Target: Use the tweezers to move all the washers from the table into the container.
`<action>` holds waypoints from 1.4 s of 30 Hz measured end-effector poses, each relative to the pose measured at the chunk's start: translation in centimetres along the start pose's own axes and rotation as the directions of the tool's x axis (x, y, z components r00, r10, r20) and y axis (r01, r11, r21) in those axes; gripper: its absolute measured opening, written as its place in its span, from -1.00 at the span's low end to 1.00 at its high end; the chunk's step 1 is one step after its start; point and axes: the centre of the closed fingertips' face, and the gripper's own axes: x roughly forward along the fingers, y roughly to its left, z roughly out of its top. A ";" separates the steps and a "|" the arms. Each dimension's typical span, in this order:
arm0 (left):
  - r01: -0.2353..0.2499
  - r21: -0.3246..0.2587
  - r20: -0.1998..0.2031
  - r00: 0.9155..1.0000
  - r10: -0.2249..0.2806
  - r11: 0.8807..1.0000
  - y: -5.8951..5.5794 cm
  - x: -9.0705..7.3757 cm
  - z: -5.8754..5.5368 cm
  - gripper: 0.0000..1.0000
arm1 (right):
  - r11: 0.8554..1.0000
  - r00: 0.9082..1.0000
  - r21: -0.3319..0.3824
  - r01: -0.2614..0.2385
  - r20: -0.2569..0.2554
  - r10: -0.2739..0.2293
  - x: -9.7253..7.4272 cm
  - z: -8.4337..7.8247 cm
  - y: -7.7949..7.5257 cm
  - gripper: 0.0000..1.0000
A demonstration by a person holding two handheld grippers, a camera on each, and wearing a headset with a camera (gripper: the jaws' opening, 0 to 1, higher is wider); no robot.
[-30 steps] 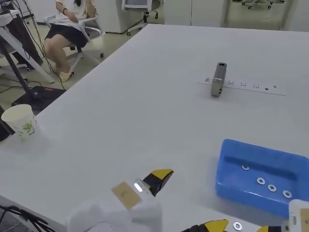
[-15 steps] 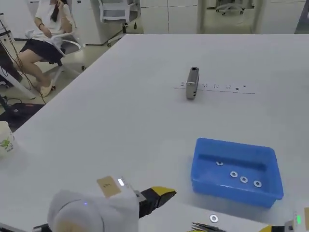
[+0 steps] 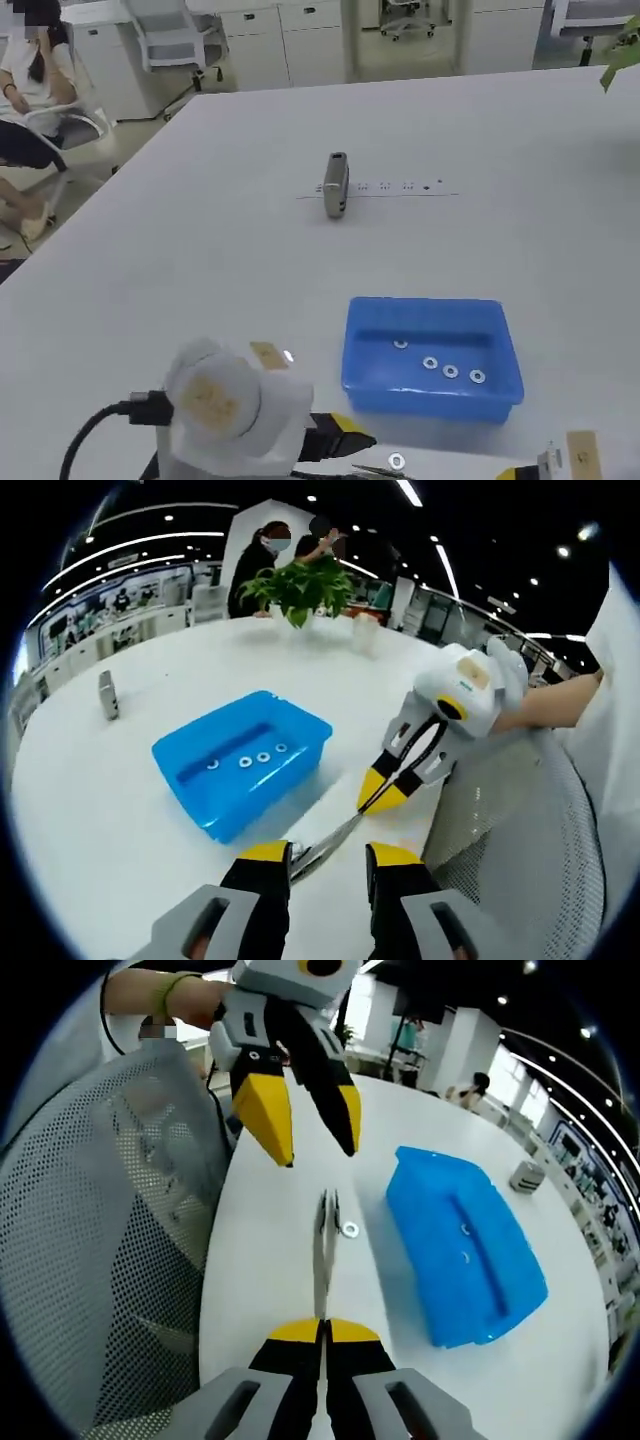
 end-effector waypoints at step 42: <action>0.241 0.415 -0.036 0.968 -0.249 0.877 -0.7 1.3 1.6 -0.92 | 0.995 0.959 -0.037 -0.095 0.264 0.102 -4.9 12.6 -1.6 -1.00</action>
